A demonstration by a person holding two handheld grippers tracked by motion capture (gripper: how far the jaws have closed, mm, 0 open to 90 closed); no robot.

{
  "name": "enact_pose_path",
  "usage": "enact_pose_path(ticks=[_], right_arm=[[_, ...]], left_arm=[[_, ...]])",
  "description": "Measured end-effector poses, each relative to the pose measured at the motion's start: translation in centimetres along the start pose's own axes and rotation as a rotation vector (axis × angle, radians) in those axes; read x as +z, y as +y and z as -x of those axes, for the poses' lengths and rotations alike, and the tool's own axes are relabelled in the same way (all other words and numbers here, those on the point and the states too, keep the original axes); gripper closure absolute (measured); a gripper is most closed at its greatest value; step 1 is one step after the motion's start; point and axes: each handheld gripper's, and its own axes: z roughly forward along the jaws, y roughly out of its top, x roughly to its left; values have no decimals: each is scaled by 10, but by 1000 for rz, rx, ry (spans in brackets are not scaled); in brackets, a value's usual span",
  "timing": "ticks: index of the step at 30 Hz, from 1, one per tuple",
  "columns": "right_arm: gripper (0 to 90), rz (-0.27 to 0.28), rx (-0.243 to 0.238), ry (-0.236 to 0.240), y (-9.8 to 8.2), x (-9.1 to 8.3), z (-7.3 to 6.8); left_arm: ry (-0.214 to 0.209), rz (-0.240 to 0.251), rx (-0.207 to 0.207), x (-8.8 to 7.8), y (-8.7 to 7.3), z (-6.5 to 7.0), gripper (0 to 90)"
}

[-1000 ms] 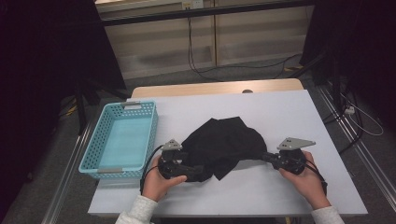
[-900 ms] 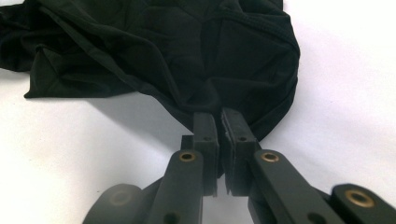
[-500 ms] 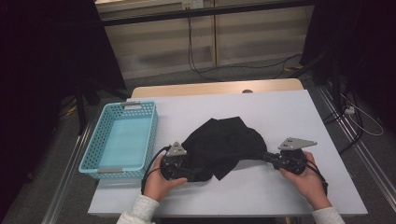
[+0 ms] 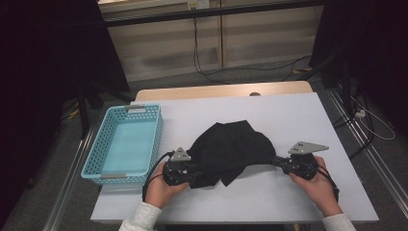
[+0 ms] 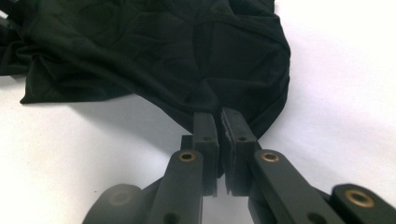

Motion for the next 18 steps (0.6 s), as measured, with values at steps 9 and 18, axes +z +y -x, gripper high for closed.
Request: enact_pose_path(ticks=[9,18], right_arm=[[857,22,-4,-3,2,-4,2],[861,52,-27,-8,10,-11,-1]], left_arm=[[-14,89,-80,-22,9,-8,826],[-27,134,-109,-34,16,-10,842]])
